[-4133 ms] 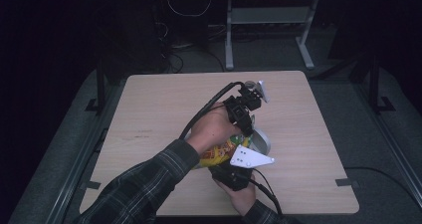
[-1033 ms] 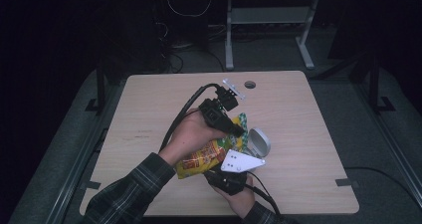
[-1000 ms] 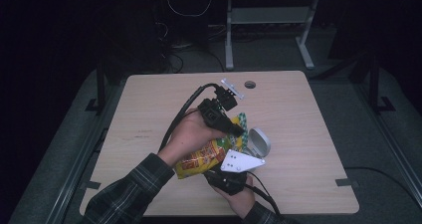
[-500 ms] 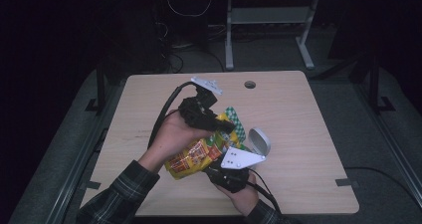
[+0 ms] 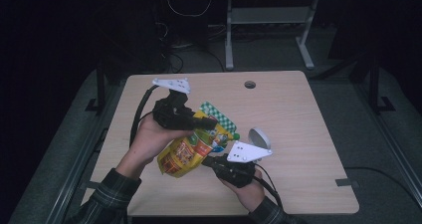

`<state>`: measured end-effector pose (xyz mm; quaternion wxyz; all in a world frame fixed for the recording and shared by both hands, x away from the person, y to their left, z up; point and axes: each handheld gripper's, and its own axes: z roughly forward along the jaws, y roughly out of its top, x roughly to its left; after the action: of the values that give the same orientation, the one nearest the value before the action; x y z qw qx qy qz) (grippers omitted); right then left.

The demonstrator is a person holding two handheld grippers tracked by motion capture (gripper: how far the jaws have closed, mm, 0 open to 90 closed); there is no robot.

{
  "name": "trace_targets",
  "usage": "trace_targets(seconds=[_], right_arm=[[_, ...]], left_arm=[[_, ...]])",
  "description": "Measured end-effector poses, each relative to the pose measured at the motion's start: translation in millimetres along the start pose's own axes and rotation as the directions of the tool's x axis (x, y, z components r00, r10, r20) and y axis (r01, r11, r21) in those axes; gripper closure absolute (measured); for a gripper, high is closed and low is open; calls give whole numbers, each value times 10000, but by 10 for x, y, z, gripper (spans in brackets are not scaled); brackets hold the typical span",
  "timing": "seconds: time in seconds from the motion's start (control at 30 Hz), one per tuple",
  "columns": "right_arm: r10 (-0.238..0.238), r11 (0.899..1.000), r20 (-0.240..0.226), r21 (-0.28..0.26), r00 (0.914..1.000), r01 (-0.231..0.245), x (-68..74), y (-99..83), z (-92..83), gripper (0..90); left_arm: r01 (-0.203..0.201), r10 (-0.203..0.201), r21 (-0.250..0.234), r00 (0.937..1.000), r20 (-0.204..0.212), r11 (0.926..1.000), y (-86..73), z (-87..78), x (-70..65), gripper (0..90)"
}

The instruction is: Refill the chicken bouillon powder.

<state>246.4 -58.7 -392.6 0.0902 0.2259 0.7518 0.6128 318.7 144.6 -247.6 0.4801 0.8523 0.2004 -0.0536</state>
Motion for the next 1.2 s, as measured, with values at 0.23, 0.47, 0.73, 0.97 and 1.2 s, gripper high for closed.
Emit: trace_targets(seconds=[0.23, 0.47, 0.73, 0.97, 1.2], right_arm=[[-42, 9999, 313, 122, 9995, 38, -78, 58, -117, 900], [-70, 9992, 483, 402, 9988, 51, -178, 87, -219, 900], [-142, 9972, 547, 735, 9984, 101, -267, 86, -400, 900], [-109, 9969, 689, 785, 9976, 55, -344, 69, -582, 900], [-27, 9966, 664, 825, 9978, -28, -377, 30, -728, 900]], left_arm=[[-49, 47, -755, 10000, -32, 9971, -184, -125, 99, 900], [-119, 77, -1300, 9995, -322, 9914, -338, -214, 198, 900], [-159, -56, -2122, 9949, -1003, 9771, -573, -340, 339, 900], [-227, -277, -2666, 9825, -1841, 9636, -740, -430, 455, 900], [-162, -660, -3203, 9675, -2439, 9472, -903, -484, 660, 900]])
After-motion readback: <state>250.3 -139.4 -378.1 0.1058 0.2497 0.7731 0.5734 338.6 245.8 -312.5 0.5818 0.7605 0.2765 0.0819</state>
